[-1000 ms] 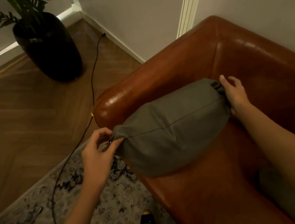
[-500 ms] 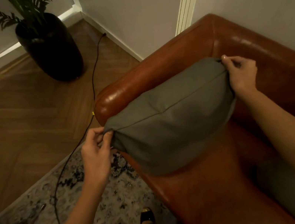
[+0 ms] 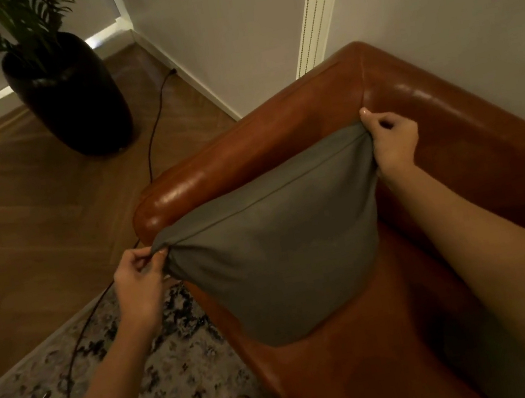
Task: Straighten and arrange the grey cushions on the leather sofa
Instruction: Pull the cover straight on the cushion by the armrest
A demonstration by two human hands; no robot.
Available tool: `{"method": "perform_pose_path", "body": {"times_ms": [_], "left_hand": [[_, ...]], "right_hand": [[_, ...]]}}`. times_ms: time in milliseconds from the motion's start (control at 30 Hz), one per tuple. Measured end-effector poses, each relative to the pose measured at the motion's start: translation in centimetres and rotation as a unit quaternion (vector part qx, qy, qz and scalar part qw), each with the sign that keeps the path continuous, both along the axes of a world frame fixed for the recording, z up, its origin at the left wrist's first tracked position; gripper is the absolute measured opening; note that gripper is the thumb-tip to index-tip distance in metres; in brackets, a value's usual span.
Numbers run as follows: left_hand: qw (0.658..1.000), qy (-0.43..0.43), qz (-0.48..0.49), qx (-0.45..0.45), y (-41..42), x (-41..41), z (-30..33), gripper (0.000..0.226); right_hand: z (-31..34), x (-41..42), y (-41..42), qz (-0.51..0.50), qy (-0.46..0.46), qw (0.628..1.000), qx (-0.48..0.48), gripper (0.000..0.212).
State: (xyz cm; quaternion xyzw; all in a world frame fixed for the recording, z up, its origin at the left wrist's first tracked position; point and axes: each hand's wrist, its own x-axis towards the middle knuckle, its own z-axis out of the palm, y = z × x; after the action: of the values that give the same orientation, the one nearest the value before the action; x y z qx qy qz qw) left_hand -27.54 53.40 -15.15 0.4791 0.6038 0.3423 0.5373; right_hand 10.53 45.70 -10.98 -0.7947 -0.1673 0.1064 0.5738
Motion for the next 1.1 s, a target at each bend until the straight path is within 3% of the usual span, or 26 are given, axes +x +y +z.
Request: {"method": "perform_pose_path", "body": {"times_ms": [100, 233, 300, 367, 433, 533, 700, 867, 967, 1100], "left_hand": [[0.999, 0.039, 0.004, 0.020, -0.1, 0.8, -0.1, 0.009], [0.996, 0.074, -0.036, 0.018, 0.4, 0.9, 1.5, 0.010], [0.995, 0.090, -0.043, 0.029, 0.4, 1.2, 2.5, 0.010], [0.977, 0.168, -0.083, 0.105, 0.3, 2.6, 3.5, 0.023], [0.930, 0.257, -0.151, 0.213, 0.0, 5.4, 4.6, 0.030], [0.854, 0.288, -0.302, 0.311, -0.1, 11.6, 5.5, 0.032], [0.774, 0.378, -0.462, 0.213, -0.1, 16.5, 2.5, 0.077], [0.742, 0.455, -0.405, 0.279, 1.1, 17.0, 0.6, 0.099], [0.724, 0.489, -0.373, 0.314, 2.0, 17.5, 0.3, 0.095], [0.723, 0.498, -0.362, 0.312, 2.1, 18.7, 0.6, 0.086]], "right_hand": [[-1.0, -0.9, -0.1, 0.012, 0.175, 0.976, 0.131, 0.015], [0.3, 1.9, -1.2, 0.171, 0.223, 0.959, 0.020, 0.032], [1.3, 3.7, -1.6, 0.263, 0.203, 0.940, -0.073, 0.032], [1.5, 4.7, -1.8, 0.320, 0.170, 0.921, -0.143, 0.024], [1.5, 4.9, -1.8, 0.335, 0.149, 0.920, -0.137, 0.026], [1.1, 5.3, -1.2, 0.320, 0.044, 0.937, -0.135, 0.018], [-0.1, 7.0, -0.7, 0.237, 0.002, 0.962, -0.132, 0.024], [-1.8, 8.1, 1.0, 0.196, 0.007, 0.972, -0.128, 0.028], [-2.7, 7.8, 2.8, 0.165, 0.005, 0.981, -0.106, 0.025], [-3.5, 6.0, 4.0, 0.104, 0.002, 0.990, -0.097, 0.029]]}}
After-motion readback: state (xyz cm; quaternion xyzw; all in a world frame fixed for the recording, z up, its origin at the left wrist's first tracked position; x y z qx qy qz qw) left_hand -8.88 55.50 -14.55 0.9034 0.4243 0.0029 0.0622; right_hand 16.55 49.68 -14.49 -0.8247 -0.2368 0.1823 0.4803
